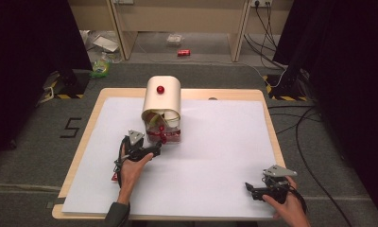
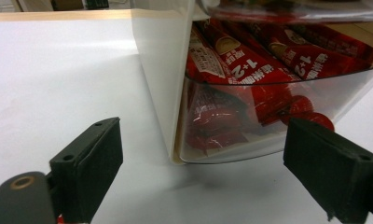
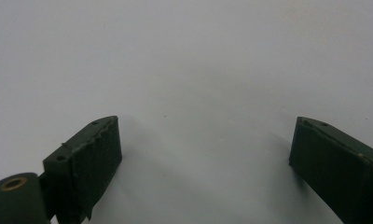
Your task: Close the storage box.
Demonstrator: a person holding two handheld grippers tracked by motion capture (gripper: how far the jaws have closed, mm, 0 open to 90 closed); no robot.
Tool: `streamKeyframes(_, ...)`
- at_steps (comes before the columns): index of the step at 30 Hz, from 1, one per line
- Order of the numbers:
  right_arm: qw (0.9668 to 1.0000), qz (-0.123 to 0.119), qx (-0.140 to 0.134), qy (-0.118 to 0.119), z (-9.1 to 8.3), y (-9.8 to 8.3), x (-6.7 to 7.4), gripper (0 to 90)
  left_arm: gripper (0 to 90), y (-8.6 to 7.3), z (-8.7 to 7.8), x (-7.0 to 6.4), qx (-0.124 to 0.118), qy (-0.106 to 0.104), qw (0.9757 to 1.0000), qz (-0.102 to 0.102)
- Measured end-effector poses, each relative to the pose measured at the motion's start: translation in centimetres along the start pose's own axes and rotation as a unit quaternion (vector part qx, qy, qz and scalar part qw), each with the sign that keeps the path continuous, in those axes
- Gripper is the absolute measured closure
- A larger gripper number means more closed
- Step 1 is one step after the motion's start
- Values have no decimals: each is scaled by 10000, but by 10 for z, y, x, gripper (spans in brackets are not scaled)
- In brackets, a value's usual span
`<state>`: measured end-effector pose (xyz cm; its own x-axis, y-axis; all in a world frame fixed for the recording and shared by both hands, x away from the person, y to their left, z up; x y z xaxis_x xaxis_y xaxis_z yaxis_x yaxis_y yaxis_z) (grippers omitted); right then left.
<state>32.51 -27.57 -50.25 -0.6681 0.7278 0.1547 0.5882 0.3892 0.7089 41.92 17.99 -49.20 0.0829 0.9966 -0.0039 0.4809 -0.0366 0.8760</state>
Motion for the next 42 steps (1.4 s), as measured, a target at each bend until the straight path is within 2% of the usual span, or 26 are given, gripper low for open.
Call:
streamKeyframes(4, 10000, 10, -1, 5, 0, 0, 0, 96, 111, 1, -1, -1, 5, 59, 10000, 40)
streamKeyframes(7, 10000, 5, 0, 4, 0, 0, 0, 95, 130, 0, -1, -1, 25, 12, 10000, -25)
streamKeyframes(9, 10000, 10, -1, 5, 0, 0, 0, 95, 137, 0, -1, -1, 23, -13, 10000, 4)
streamKeyframes(29, 10000, -9, 2, 2, 0, 0, 0, 95, 159, -4, -12, 10, 46, -171, 9992, -353)
streamKeyframes(42, 10000, -15, 3, 8, 0, 0, 0, 94, 159, -8, -16, 10, 71, -186, 9991, -376)
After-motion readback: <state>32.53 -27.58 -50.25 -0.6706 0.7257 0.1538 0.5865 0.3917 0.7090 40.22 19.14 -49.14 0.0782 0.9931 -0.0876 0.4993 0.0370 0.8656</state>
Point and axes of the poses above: each handheld gripper's, and its own axes: z roughly forward along the jaws, y roughly out of its top, x roughly to its left, the point moved 1 cm from there along z, roughly forward along the jaws, and after that the axes turned 13 degrees about y, right-handed, at the moved point
